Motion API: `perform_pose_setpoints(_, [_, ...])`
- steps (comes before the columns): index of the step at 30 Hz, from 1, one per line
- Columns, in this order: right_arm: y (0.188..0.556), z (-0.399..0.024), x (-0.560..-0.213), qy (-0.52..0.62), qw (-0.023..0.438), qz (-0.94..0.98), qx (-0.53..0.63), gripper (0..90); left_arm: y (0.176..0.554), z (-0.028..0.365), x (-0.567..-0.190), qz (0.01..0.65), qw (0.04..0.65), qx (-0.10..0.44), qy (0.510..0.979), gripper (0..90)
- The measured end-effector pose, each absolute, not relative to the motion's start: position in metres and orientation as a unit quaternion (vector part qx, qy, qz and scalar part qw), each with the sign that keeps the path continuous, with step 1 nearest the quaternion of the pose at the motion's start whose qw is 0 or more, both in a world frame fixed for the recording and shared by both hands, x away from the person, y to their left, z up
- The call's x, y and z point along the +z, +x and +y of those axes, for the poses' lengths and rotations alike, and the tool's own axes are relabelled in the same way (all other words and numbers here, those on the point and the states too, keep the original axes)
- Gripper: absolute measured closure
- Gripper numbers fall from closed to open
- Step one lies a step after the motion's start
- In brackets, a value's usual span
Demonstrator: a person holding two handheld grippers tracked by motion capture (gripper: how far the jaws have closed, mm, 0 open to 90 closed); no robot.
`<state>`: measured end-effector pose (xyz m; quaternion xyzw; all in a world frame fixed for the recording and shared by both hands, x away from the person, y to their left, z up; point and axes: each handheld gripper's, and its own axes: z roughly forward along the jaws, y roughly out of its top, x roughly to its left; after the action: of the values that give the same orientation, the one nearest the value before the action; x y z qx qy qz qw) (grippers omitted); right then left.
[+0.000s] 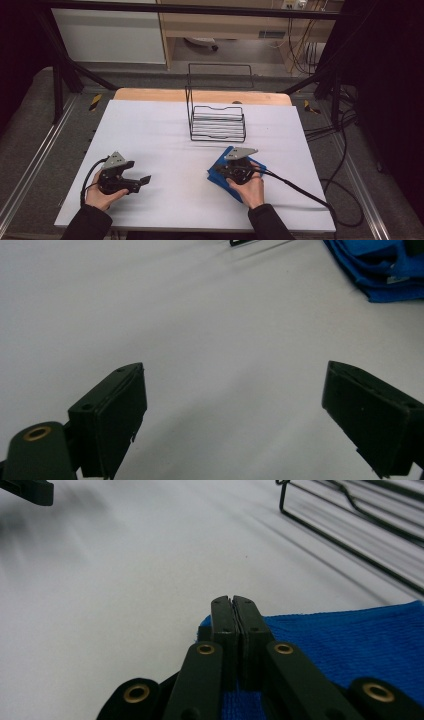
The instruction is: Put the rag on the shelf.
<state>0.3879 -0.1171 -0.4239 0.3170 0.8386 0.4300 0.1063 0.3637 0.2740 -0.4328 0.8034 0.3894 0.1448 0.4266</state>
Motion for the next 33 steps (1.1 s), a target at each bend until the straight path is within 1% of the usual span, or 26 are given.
perform_pose_setpoints(3, [0.393, -0.112, -0.432, 0.32, 0.089, 0.846, 0.417, 88.2, 0.364, 0.274, -0.433, 0.39, 0.427, 0.145, 0.803, 10.8])
perform_pose_setpoints(6, [0.396, -0.108, -0.439, 0.326, 0.101, 0.849, 0.403, 86.6, 0.364, 0.274, -0.433, 0.389, 0.426, 0.144, 0.804, 10.8])
perform_pose_setpoints(8, [0.396, -0.105, -0.445, 0.32, 0.115, 0.858, 0.384, 78.1, 0.364, 0.274, -0.433, 0.388, 0.426, 0.144, 0.804, 10.8])
perform_pose_setpoints(11, [0.392, -0.104, -0.445, 0.314, 0.118, 0.86, 0.386, 67.7, 0.364, 0.274, -0.433, 0.389, 0.427, 0.144, 0.804, 10.8])
perform_pose_setpoints(12, [0.392, -0.104, -0.445, 0.314, 0.118, 0.86, 0.386, 67.7, 0.364, 0.274, -0.433, 0.389, 0.427, 0.144, 0.804, 10.8])
perform_pose_setpoints(13, [0.389, -0.102, -0.44, 0.308, 0.113, 0.861, 0.389, 62.2, 0.364, 0.274, -0.434, 0.391, 0.426, 0.144, 0.803, 10.8])
perform_pose_setpoints(15, [0.385, -0.097, -0.441, 0.302, 0.124, 0.864, 0.383, 54.0, 0.364, 0.274, -0.434, 0.39, 0.424, 0.144, 0.805, 10.8])
perform_pose_setpoints(17, [0.384, -0.091, -0.447, 0.297, 0.14, 0.873, 0.36, 50.0, 0.364, 0.273, -0.433, 0.39, 0.426, 0.145, 0.804, 10.8])
perform_pose_setpoints(19, [0.384, -0.088, -0.452, 0.292, 0.157, 0.874, 0.355, 51.1, 0.363, 0.273, -0.432, 0.387, 0.426, 0.145, 0.805, 10.8])
perform_pose_setpoints(21, [0.385, -0.089, -0.451, 0.292, 0.163, 0.875, 0.351, 56.1, 0.364, 0.274, -0.433, 0.388, 0.425, 0.145, 0.805, 10.8])
perform_pose_setpoints(27, [0.386, -0.09, -0.452, 0.291, 0.168, 0.874, 0.351, 57.7, 0.363, 0.274, -0.433, 0.388, 0.426, 0.145, 0.804, 10.8])
perform_pose_setpoints(28, [0.385, -0.09, -0.452, 0.29, 0.169, 0.874, 0.35, 60.5, 0.363, 0.273, -0.433, 0.388, 0.426, 0.145, 0.804, 10.8])
perform_pose_setpoints(29, [0.386, -0.09, -0.452, 0.291, 0.173, 0.874, 0.348, 66.4, 0.363, 0.273, -0.433, 0.388, 0.425, 0.145, 0.805, 10.8])
perform_pose_setpoints(30, [0.386, -0.091, -0.452, 0.291, 0.182, 0.874, 0.345, 75.0, 0.363, 0.273, -0.433, 0.388, 0.425, 0.145, 0.805, 10.8])
perform_pose_setpoints(31, [0.387, -0.092, -0.452, 0.29, 0.189, 0.874, 0.342, 77.8, 0.363, 0.273, -0.433, 0.388, 0.425, 0.145, 0.805, 10.8])
perform_pose_setpoints(33, [0.389, -0.095, -0.452, 0.305, 0.177, 0.868, 0.351, 80.9, 0.363, 0.274, -0.433, 0.389, 0.425, 0.145, 0.804, 10.8])
